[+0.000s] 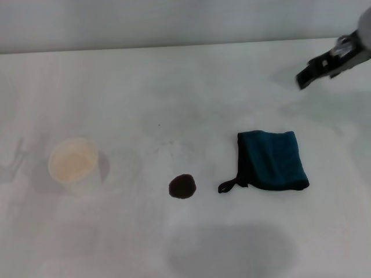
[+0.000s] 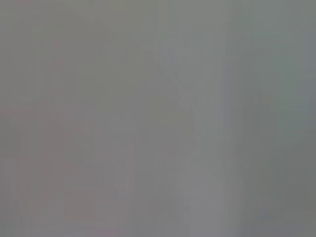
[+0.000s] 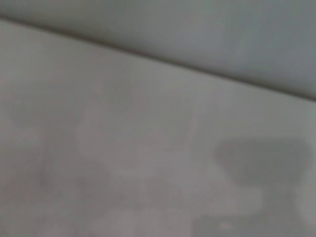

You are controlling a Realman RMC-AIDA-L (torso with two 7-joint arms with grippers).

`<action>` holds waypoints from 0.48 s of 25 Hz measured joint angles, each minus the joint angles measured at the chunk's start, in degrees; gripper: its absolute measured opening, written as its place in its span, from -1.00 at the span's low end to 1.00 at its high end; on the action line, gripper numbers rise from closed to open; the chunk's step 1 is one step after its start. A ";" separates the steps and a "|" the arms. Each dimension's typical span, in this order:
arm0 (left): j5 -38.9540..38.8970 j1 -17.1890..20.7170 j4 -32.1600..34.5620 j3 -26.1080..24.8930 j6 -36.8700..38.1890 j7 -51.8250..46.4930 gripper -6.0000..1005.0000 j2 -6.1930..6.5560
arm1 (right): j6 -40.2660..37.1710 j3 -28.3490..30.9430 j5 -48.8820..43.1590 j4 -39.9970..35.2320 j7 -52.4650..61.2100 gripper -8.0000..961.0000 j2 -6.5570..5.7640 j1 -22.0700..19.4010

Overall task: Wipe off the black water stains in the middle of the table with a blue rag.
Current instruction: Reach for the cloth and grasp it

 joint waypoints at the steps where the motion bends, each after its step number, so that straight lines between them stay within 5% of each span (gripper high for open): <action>1: -0.23 -0.17 -0.04 0.00 0.00 0.05 0.75 0.00 | 0.25 -2.23 0.04 0.17 1.51 0.43 0.08 0.27; 12: -1.30 -0.64 -2.09 0.00 -0.05 0.29 0.75 -0.03 | -1.09 -16.75 8.94 4.58 14.52 0.43 0.54 2.87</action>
